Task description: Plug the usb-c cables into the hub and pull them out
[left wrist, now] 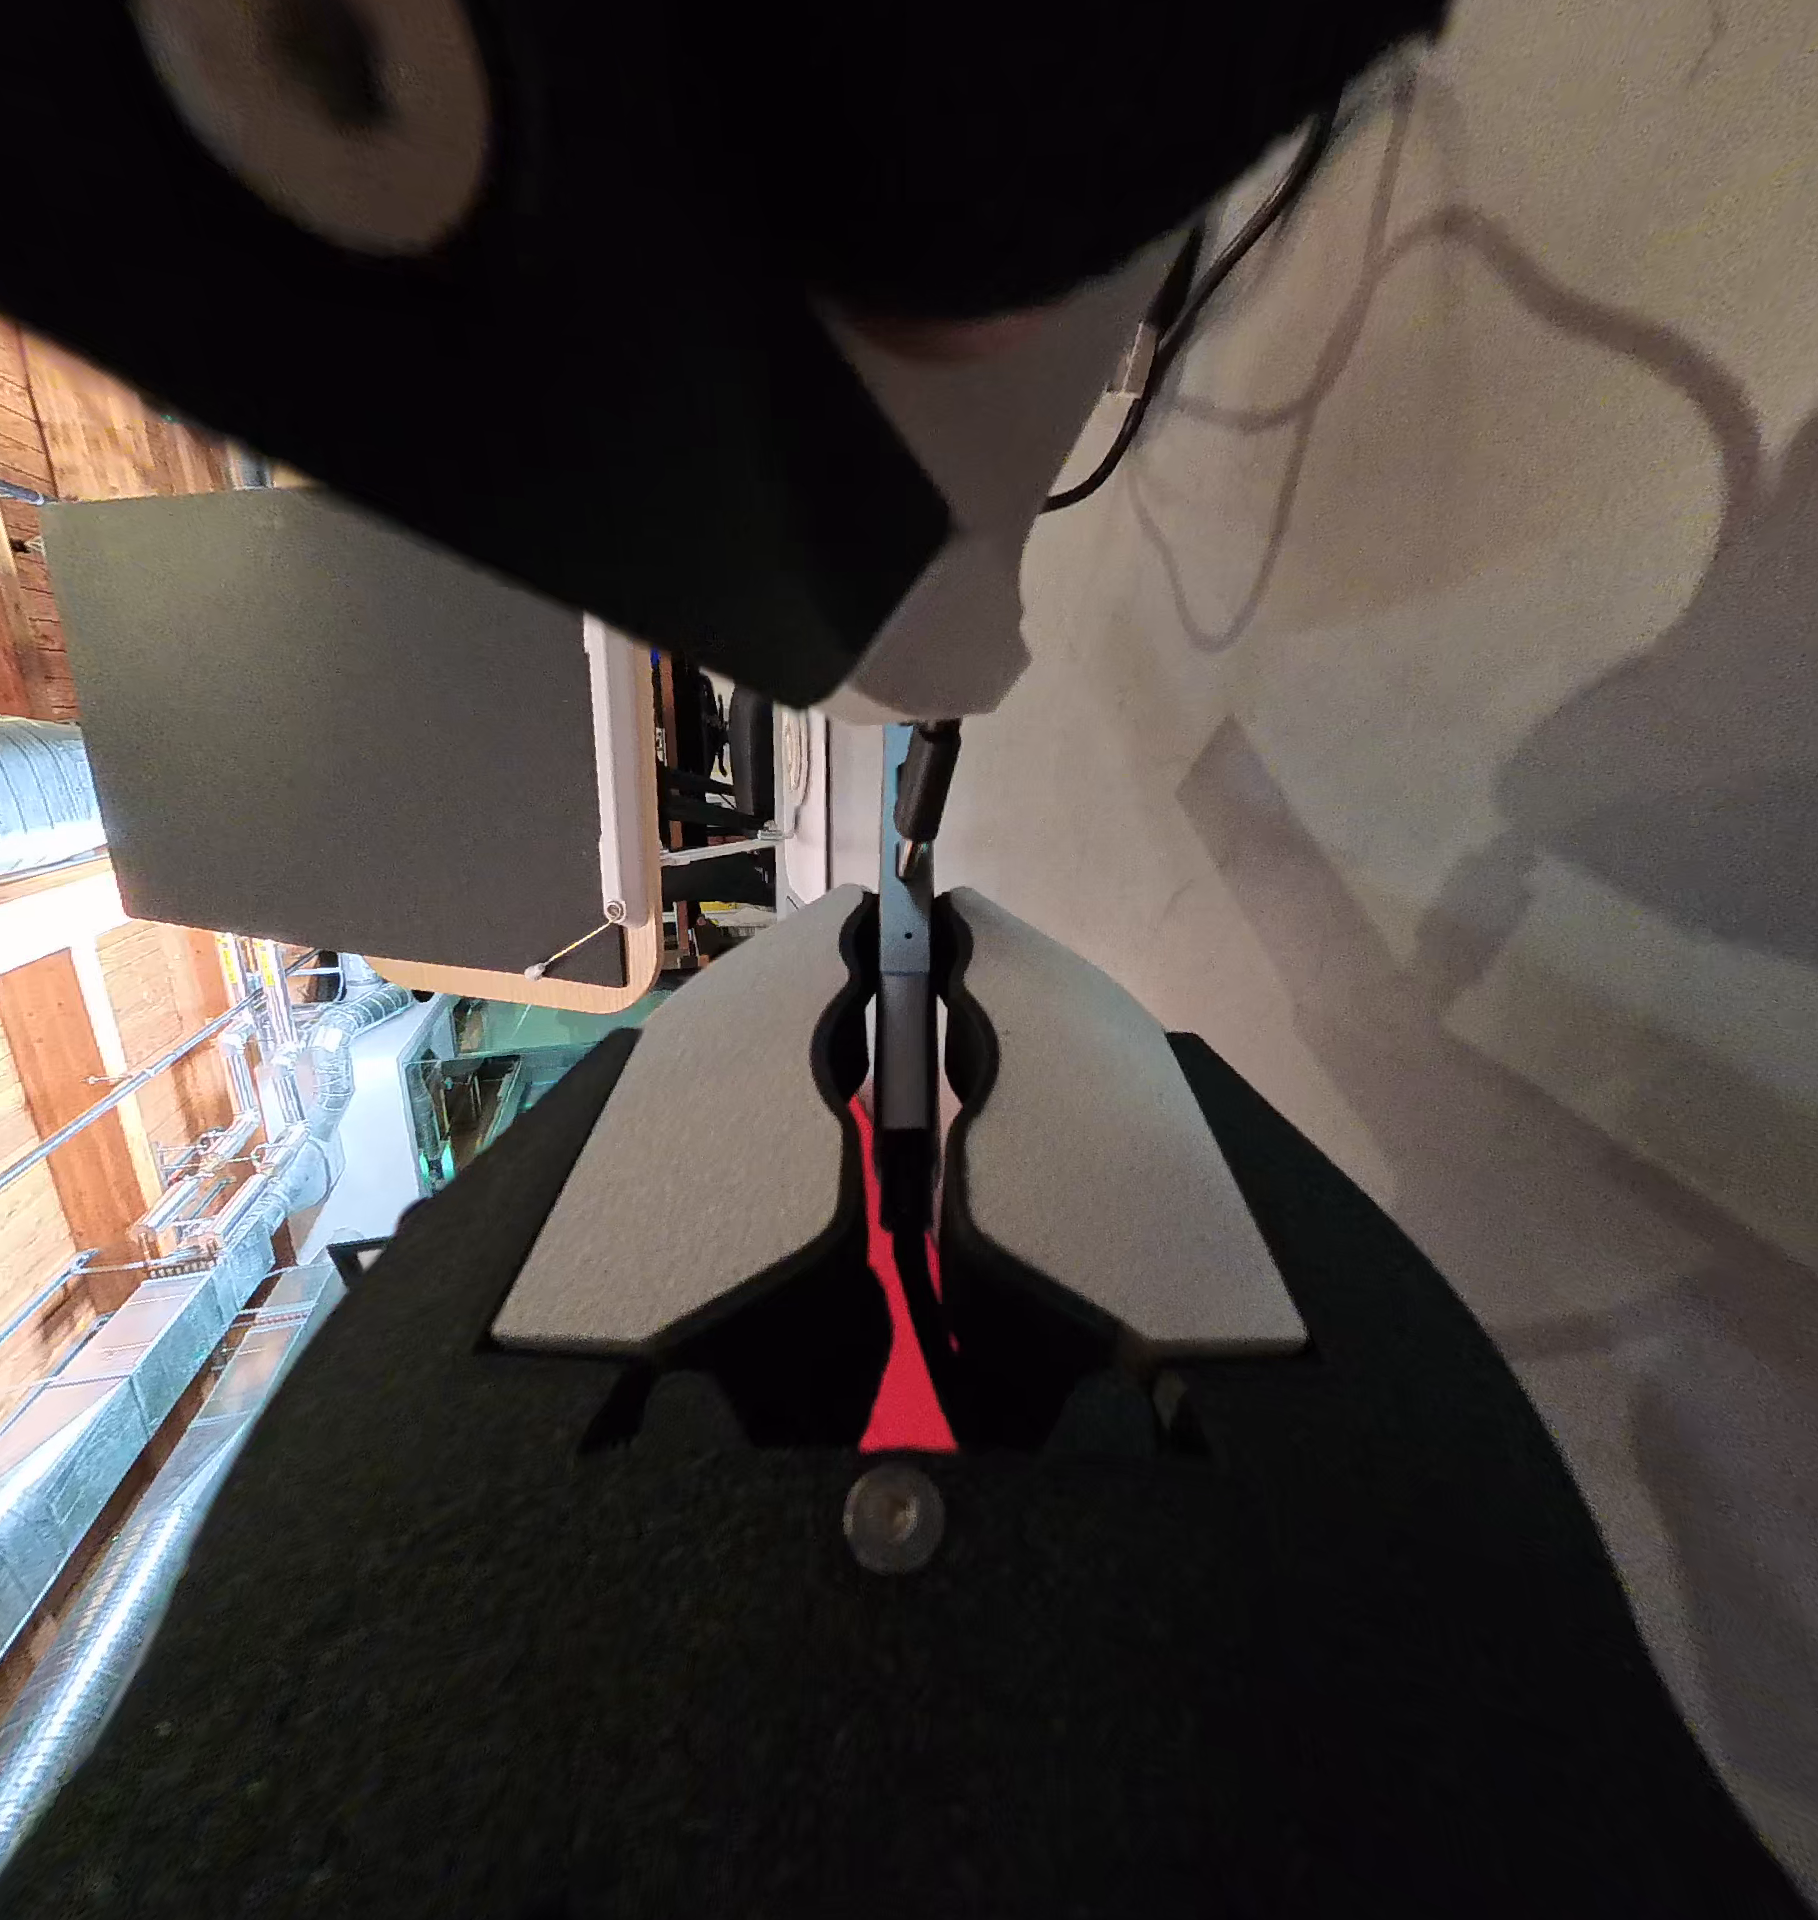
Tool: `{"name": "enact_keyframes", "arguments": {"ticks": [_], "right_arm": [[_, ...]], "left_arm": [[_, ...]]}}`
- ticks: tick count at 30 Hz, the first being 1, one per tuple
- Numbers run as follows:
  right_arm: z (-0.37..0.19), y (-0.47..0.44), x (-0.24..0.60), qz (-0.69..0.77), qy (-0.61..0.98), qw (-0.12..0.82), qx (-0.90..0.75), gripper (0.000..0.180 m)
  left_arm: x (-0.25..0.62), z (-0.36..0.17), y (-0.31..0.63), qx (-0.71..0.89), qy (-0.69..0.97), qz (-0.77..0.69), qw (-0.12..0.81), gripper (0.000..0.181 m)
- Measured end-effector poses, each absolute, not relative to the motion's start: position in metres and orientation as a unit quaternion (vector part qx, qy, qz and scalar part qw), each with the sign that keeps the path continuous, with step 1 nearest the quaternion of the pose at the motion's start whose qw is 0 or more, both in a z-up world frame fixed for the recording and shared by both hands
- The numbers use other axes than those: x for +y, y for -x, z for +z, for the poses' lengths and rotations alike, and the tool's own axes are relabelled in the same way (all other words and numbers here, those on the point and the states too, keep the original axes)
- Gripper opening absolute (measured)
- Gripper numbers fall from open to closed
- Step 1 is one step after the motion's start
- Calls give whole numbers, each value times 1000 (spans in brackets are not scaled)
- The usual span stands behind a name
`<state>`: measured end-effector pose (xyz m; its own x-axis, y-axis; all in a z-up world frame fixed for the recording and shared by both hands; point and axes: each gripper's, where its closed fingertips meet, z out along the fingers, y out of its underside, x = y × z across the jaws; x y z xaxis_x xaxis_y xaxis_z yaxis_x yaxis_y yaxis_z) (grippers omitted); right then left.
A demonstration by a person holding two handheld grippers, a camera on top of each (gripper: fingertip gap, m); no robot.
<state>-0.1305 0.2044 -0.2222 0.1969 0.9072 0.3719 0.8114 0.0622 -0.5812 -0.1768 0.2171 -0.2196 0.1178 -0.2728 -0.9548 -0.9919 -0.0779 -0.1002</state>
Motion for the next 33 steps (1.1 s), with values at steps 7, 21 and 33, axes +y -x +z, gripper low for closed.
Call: {"name": "enact_keyframes", "arguments": {"ticks": [7, 21, 33], "right_arm": [[-225, 131, 202, 73, 696, 349, -623, 2], [-228, 134, 199, 103, 714, 333, -607, 2], [-237, 131, 198, 88, 708, 319, -624, 2]], "left_arm": [[218, -224, 176, 526, 603, 426, 421, 9], [218, -228, 178, 536, 590, 445, 408, 9], [218, -231, 177, 544, 584, 451, 400, 9]]}}
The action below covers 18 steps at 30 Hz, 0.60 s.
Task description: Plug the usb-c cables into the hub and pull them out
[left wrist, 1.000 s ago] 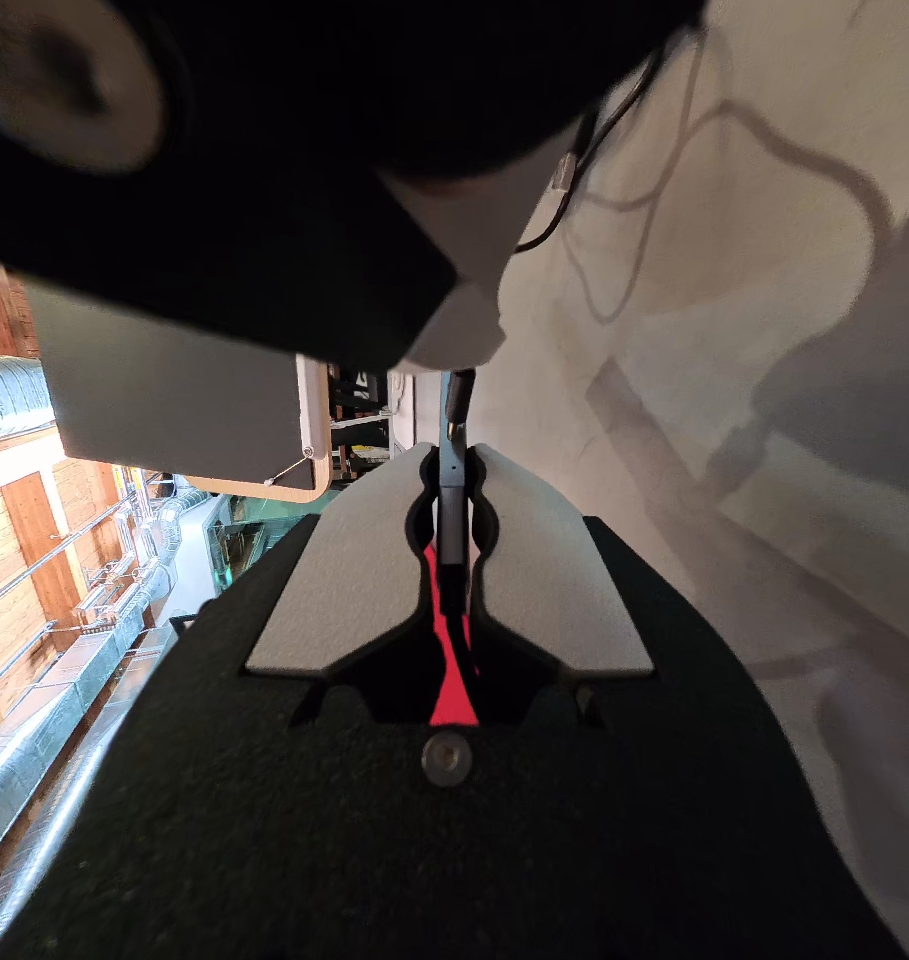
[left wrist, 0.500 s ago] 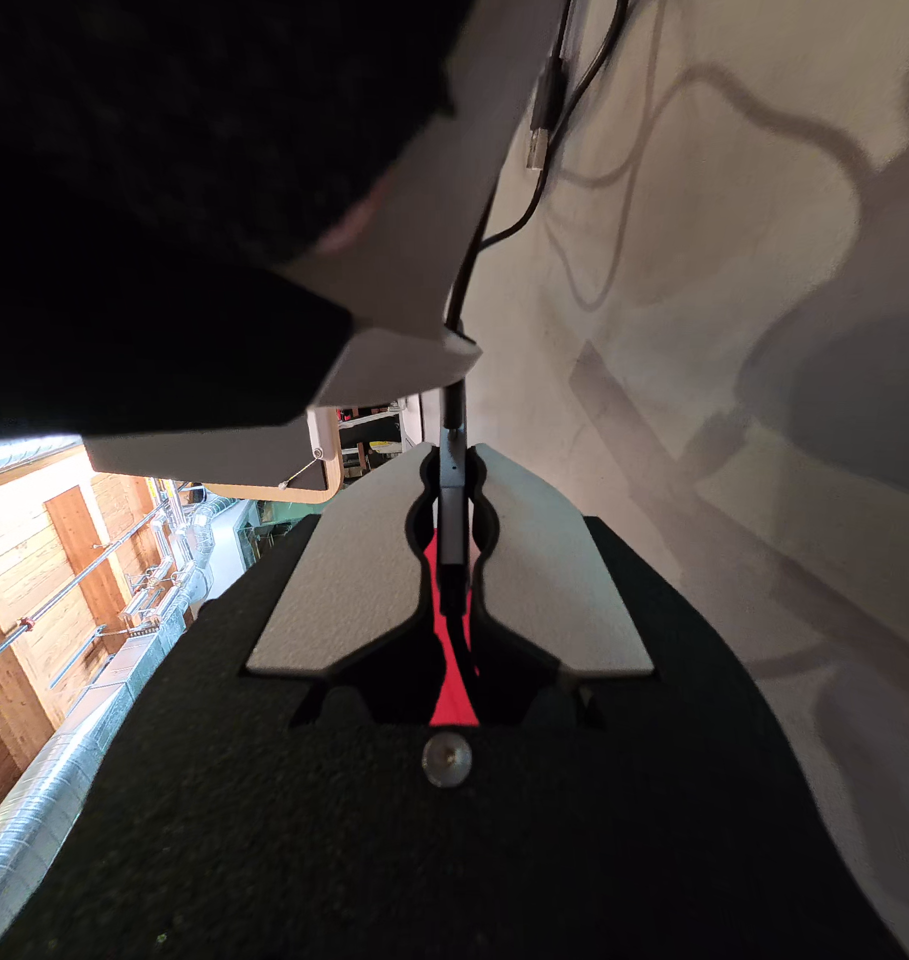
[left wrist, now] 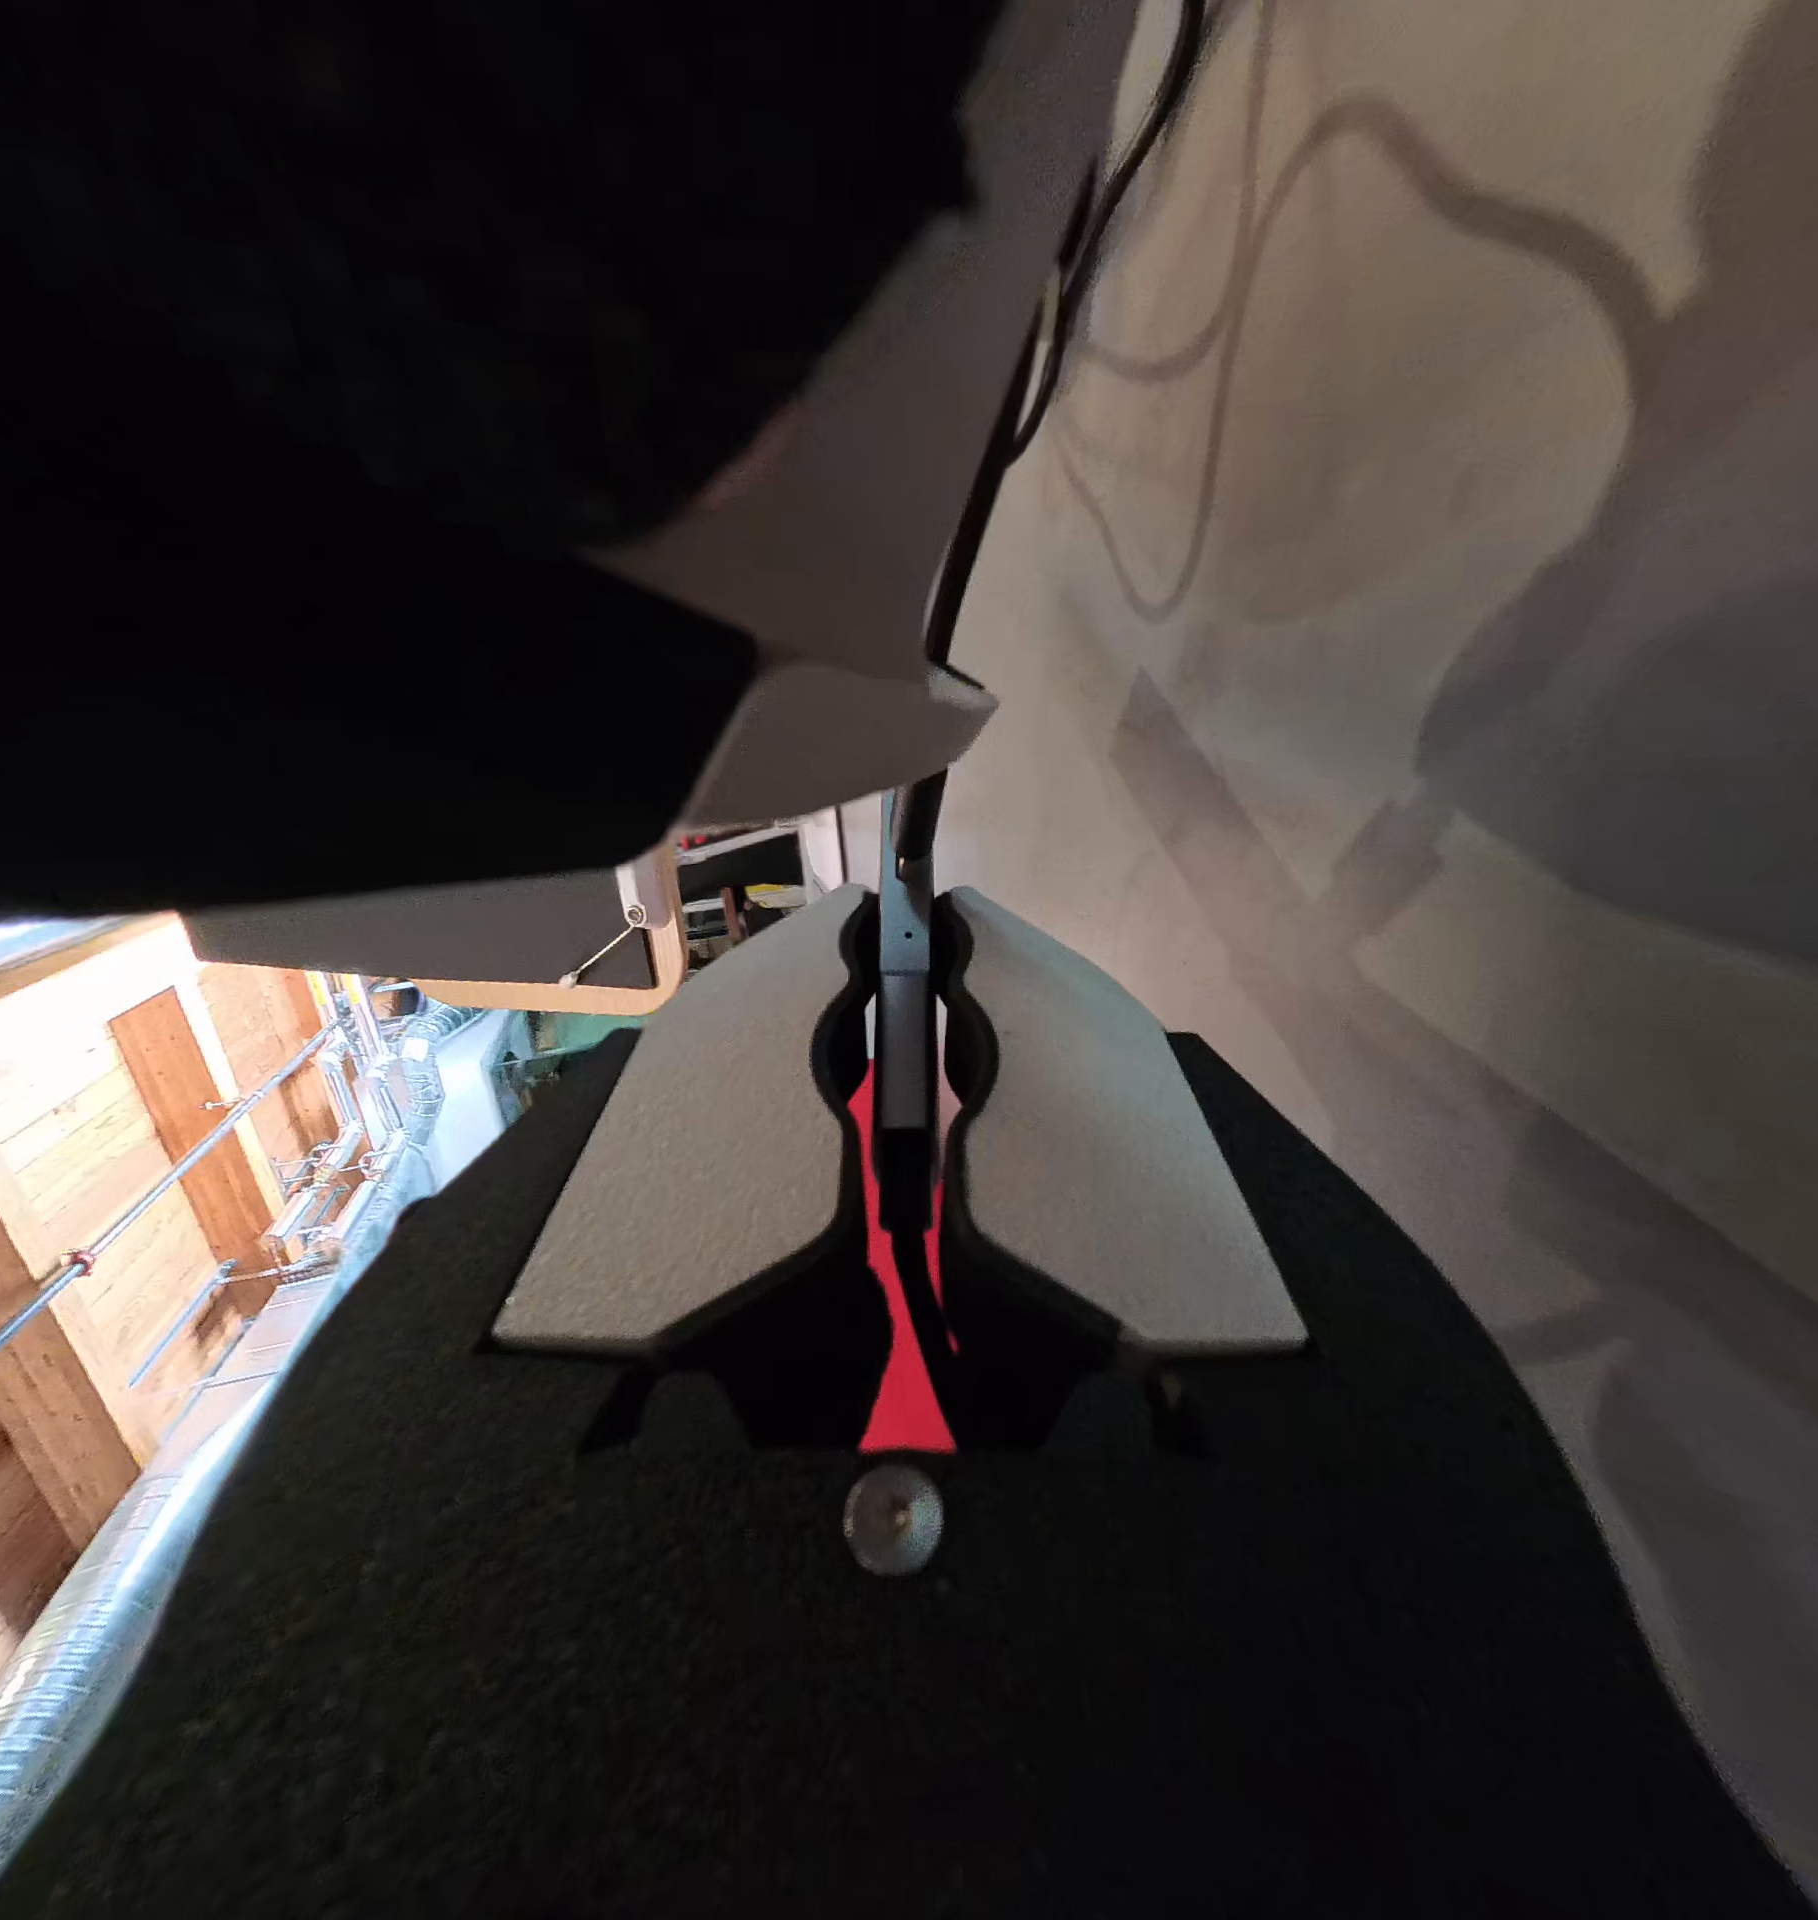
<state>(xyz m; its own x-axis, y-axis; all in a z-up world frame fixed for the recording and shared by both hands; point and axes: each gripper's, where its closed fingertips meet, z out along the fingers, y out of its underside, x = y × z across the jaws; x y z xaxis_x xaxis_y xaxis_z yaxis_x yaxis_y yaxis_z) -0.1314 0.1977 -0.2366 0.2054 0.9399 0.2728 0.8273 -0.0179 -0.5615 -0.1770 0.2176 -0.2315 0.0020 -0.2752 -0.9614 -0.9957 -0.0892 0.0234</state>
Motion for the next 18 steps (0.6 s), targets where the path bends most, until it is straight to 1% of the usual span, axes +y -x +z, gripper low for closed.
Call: {"name": "enact_keyframes", "arguments": {"ticks": [8, 11, 15, 18], "right_arm": [[-230, 134, 201, 117, 708, 338, -609, 2], [-225, 140, 201, 132, 690, 370, -608, 2], [-213, 150, 203, 191, 662, 434, -580, 3], [-216, 153, 205, 229, 671, 436, -554, 9]], "left_arm": [[217, -227, 176, 542, 575, 451, 414, 9], [217, -228, 179, 526, 602, 422, 428, 9], [218, -224, 185, 491, 646, 367, 455, 9], [217, -223, 185, 485, 651, 357, 462, 9]]}}
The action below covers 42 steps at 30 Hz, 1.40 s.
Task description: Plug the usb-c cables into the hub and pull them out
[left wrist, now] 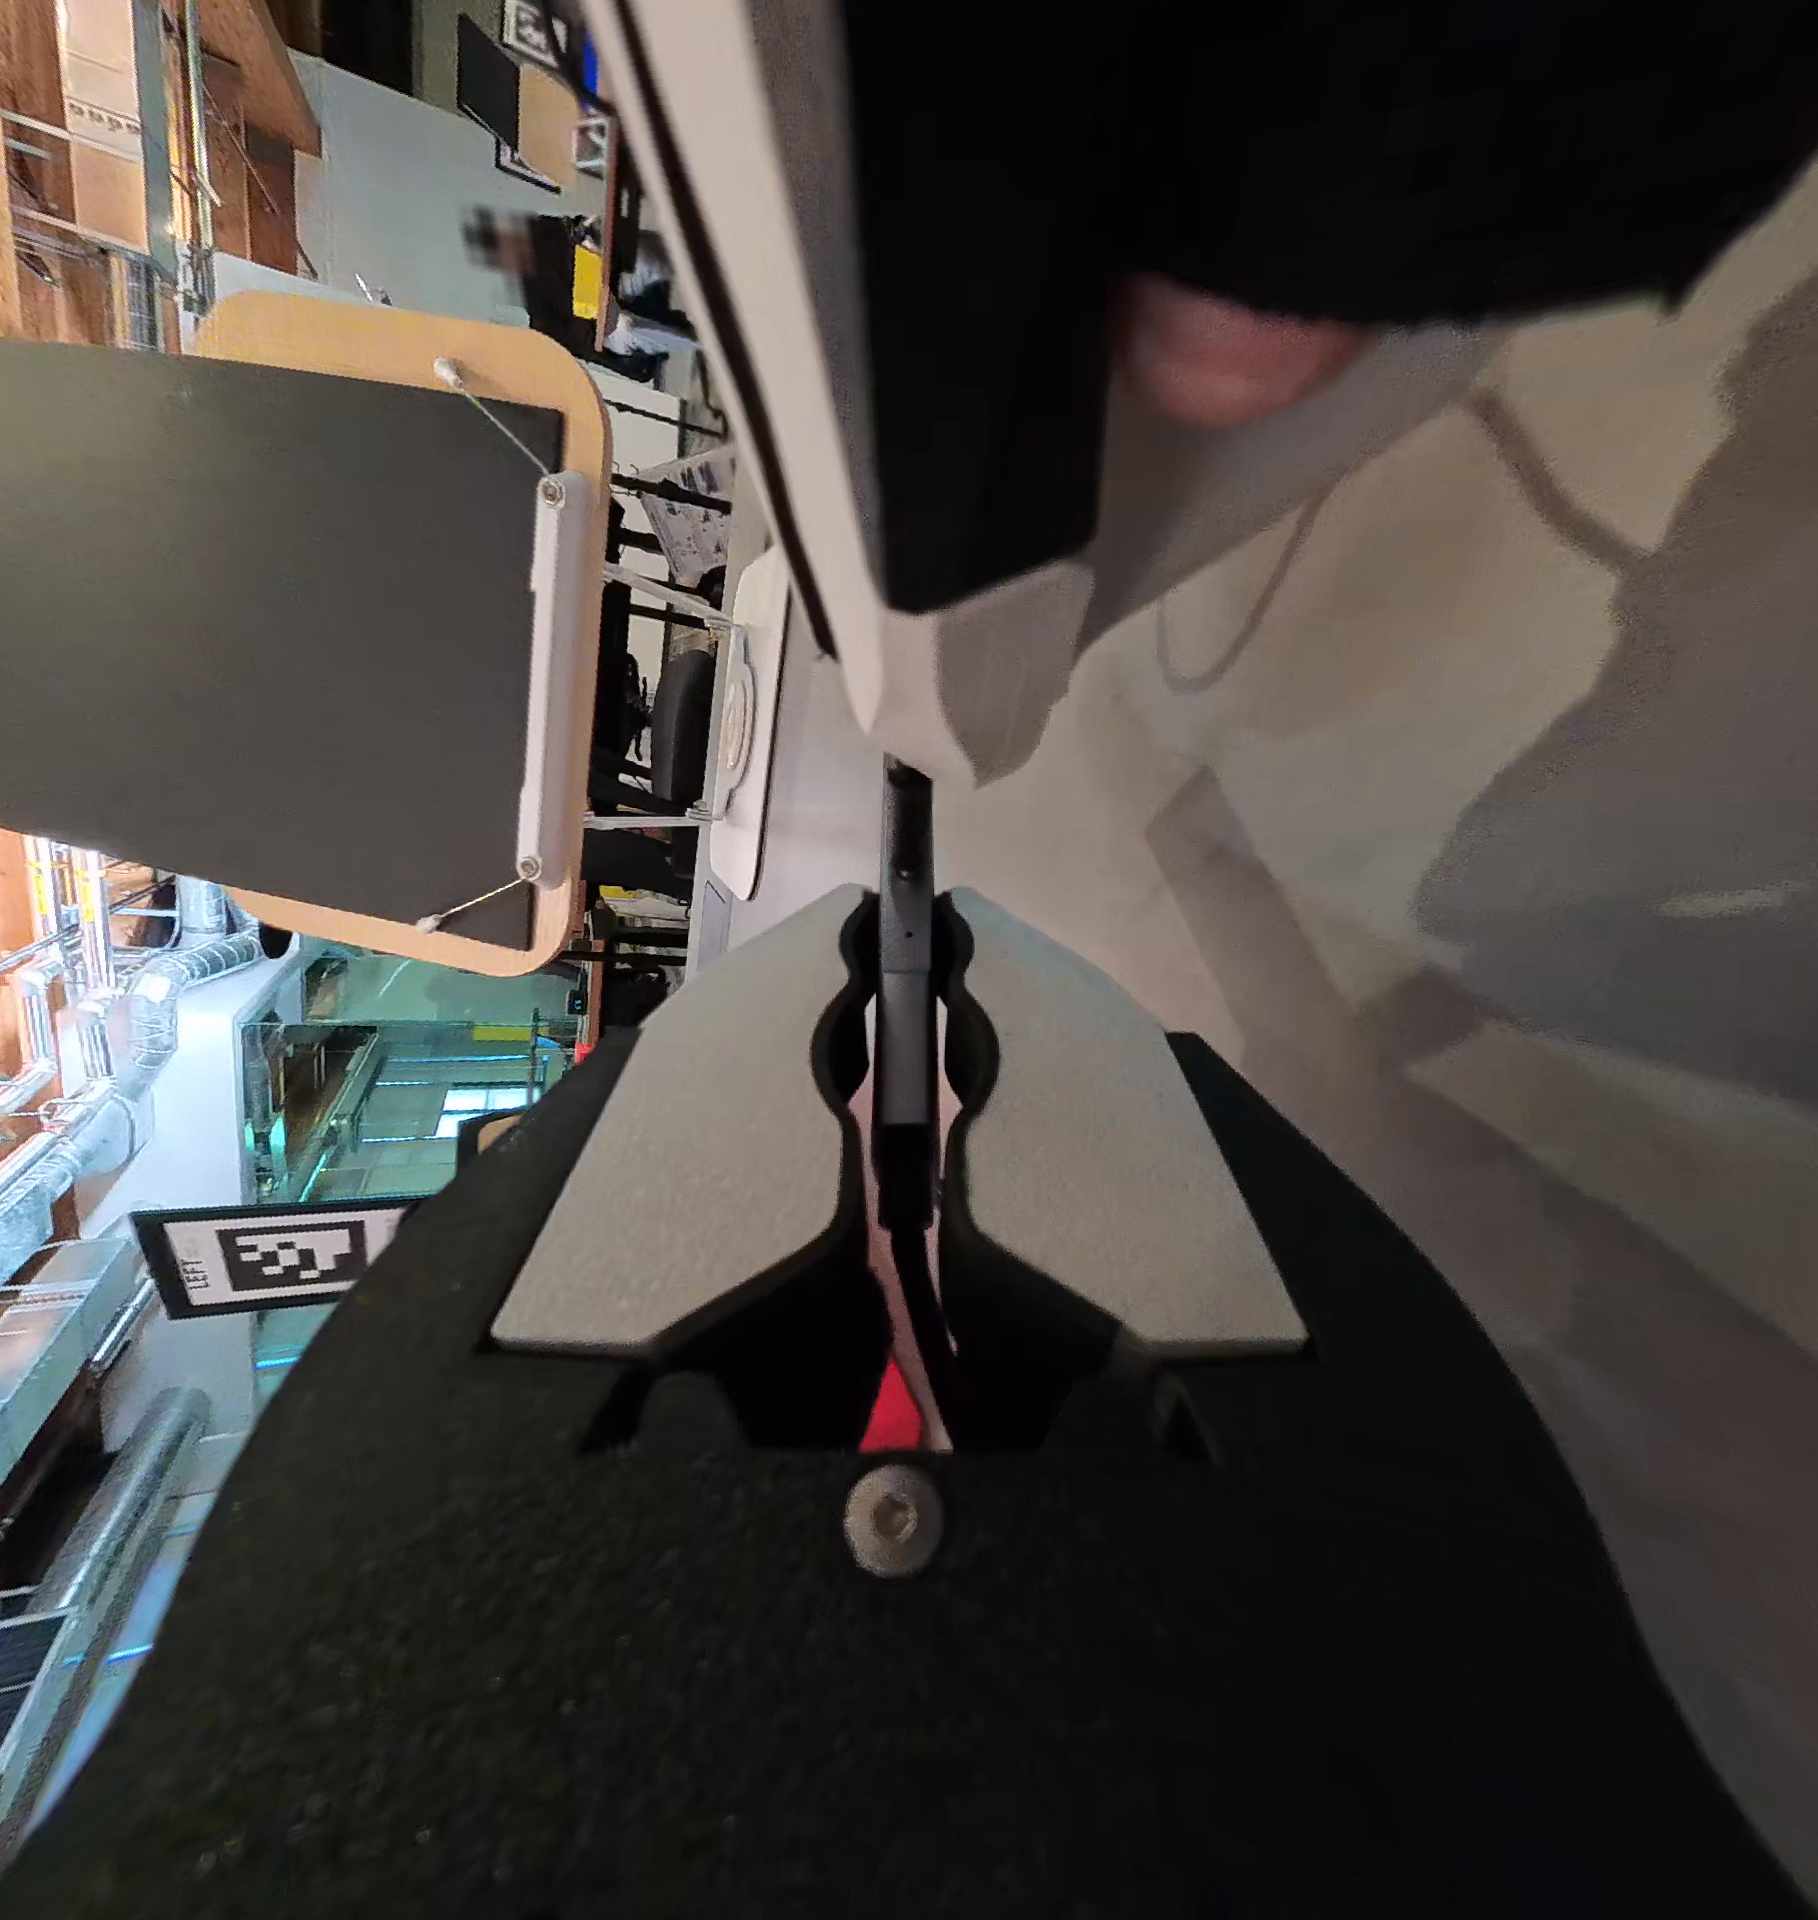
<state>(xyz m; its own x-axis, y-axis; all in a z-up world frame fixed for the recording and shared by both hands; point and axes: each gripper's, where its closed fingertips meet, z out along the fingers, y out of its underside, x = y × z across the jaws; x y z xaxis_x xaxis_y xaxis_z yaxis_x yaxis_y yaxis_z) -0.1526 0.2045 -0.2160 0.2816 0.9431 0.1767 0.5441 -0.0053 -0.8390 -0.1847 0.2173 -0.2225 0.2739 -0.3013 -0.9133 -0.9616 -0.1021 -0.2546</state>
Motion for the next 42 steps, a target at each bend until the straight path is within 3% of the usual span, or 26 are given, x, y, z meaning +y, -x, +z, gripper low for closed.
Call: {"name": "enact_keyframes", "arguments": {"ticks": [16, 31, 35, 39, 42], "right_arm": [[-214, 158, 200, 353, 697, 397, -482, 9], [-219, 154, 203, 344, 714, 375, -482, 8], [-208, 153, 206, 361, 703, 389, -474, 9], [-174, 134, 218, 370, 666, 464, -452, 25], [-174, 118, 232, 384, 674, 467, -424, 35]], "left_arm": [[218, -222, 184, 483, 651, 365, 459, 9], [218, -221, 178, 501, 623, 380, 465, 8], [224, -222, 177, 453, 690, 271, 496, 8], [231, -209, 202, 339, 771, 124, 525, 8], [229, -199, 210, 252, 796, -46, 549, 9]]}}
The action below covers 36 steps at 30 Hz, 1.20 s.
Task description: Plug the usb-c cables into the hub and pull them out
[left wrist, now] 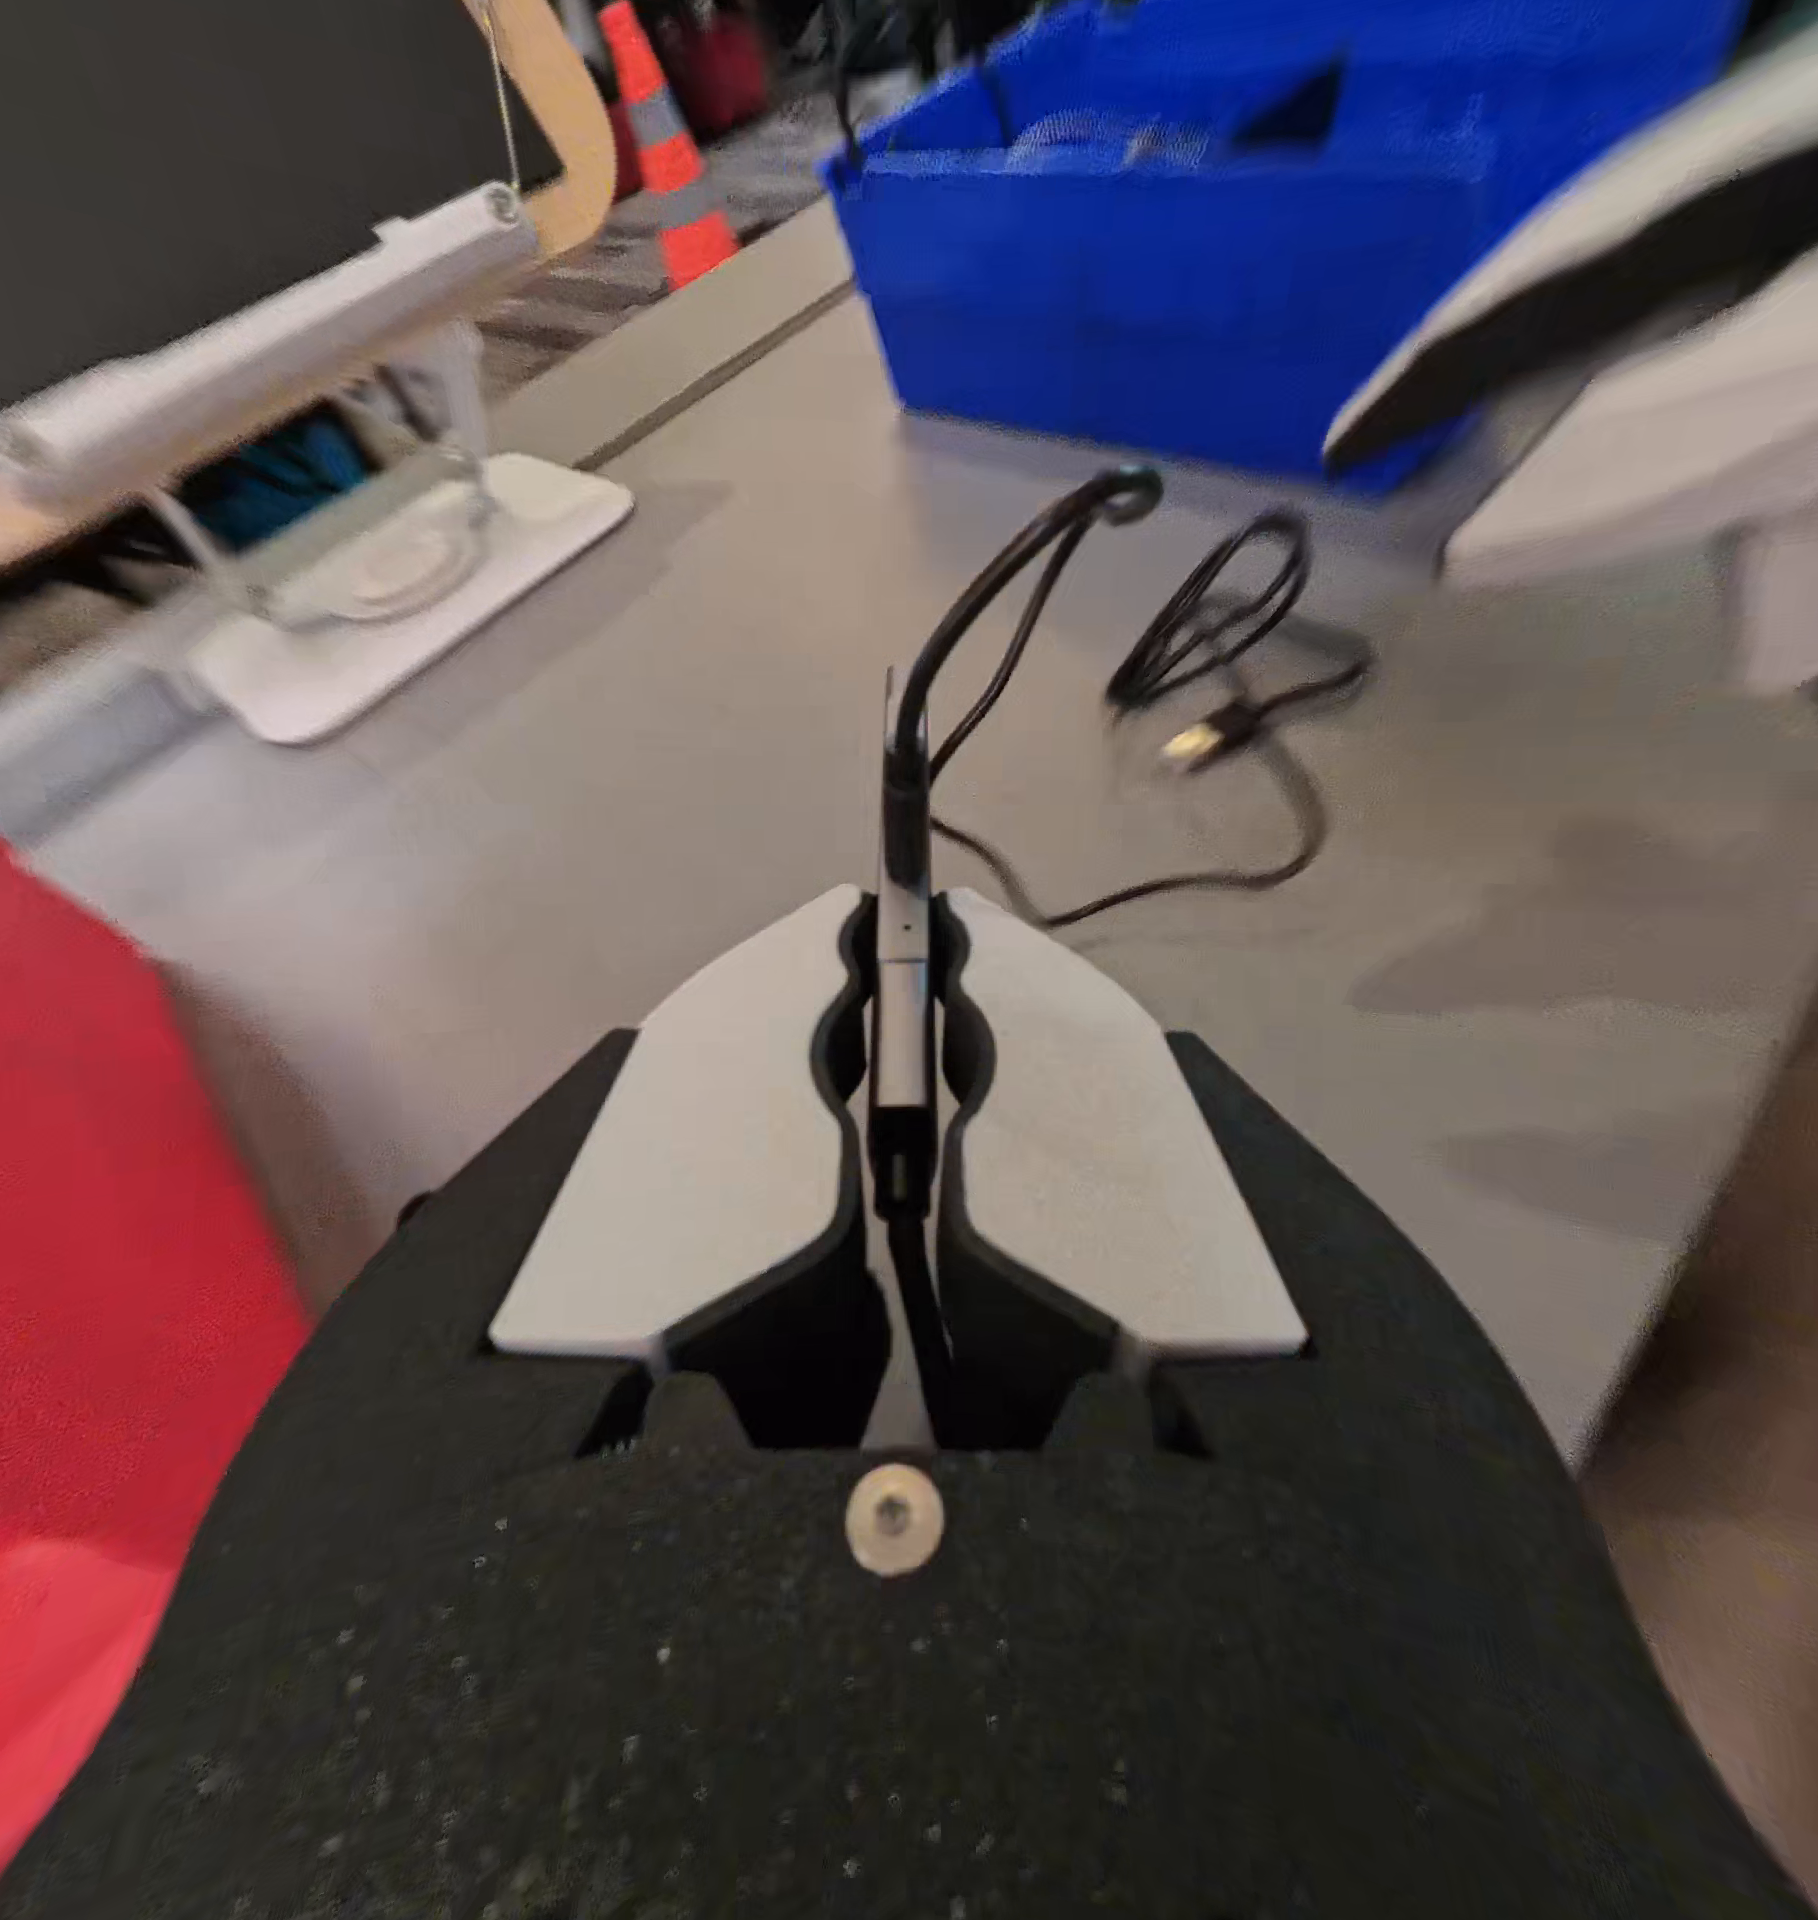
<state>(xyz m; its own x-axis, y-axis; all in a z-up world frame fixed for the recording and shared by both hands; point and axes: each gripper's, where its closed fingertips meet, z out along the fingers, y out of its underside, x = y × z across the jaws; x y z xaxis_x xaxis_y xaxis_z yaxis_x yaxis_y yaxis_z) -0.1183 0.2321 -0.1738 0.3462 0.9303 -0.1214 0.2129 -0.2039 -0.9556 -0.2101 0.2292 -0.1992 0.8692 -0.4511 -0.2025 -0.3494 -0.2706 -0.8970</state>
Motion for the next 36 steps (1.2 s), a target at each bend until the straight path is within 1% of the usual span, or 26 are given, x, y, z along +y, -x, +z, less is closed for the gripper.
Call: {"name": "enact_keyframes", "arguments": {"ticks": [3, 4, 6, 7, 11, 13, 15, 16, 17, 18, 19, 20, 21, 22, 23, 25, 26, 30, 33, 36], "right_arm": [[-186, 119, 233, 450, 694, 406, -389, 53], [-188, 124, 230, 481, 695, 380, -376, 57], [-191, 136, 222, 529, 691, 339, -359, 68], [-189, 142, 219, 548, 682, 329, -355, 68], [-163, 159, 212, 604, 639, 329, -344, 61], [-150, 163, 208, 629, 620, 322, -341, 54], [-143, 165, 205, 641, 611, 319, -338, 42], [-143, 165, 206, 640, 612, 320, -338, 30], [-142, 162, 205, 641, 610, 315, -344, 14], [-141, 161, 204, 646, 610, 300, -347, 13], [-138, 160, 204, 650, 606, 294, -352, 11], [-133, 159, 210, 641, 606, 306, -357, 9], [-125, 158, 220, 623, 611, 325, -365, 9], [-113, 157, 230, 606, 610, 340, -380, 9], [-97, 156, 238, 598, 604, 348, -396, 9], [-56, 152, 256, 575, 591, 366, -432, 8], [-34, 150, 270, 550, 588, 389, -448, 9], [57, 132, 328, 462, 577, 464, -489, 9], [126, 110, 372, 415, 576, 512, -483, 9], [191, 87, 415, 365, 581, 557, -467, 9]], "left_arm": [[225, -184, 205, 183, 776, -232, 557, 8], [222, -179, 201, 169, 763, -287, 553, 8], [220, -168, 196, 140, 734, -366, 554, 8], [216, -164, 191, 138, 721, -403, 546, 8], [206, -156, 173, 140, 686, -489, 520, 9], [202, -156, 166, 135, 674, -523, 504, 8], [199, -157, 160, 132, 665, -547, 491, 8], [196, -156, 156, 137, 655, -563, 486, 9], [195, -154, 154, 139, 648, -575, 479, 9], [195, -154, 153, 142, 648, -577, 477, 9], [196, -154, 153, 142, 650, -572, 479, 14], [201, -156, 157, 138, 660, -556, 486, 24], [204, -157, 162, 137, 668, -538, 496, 42], [208, -159, 169, 135, 676, -517, 507, 51], [212, -161, 180, 130, 686, -489, 524, 51], [216, -167, 202, 126, 702, -435, 549, 45], [216, -170, 209, 123, 706, -427, 551, 40], [210, -181, 221, 102, 713, -446, 532, 33], [206, -182, 216, 113, 714, -444, 529, 27], [202, -191, 206, 157, 734, -412, 516, 26]]}}
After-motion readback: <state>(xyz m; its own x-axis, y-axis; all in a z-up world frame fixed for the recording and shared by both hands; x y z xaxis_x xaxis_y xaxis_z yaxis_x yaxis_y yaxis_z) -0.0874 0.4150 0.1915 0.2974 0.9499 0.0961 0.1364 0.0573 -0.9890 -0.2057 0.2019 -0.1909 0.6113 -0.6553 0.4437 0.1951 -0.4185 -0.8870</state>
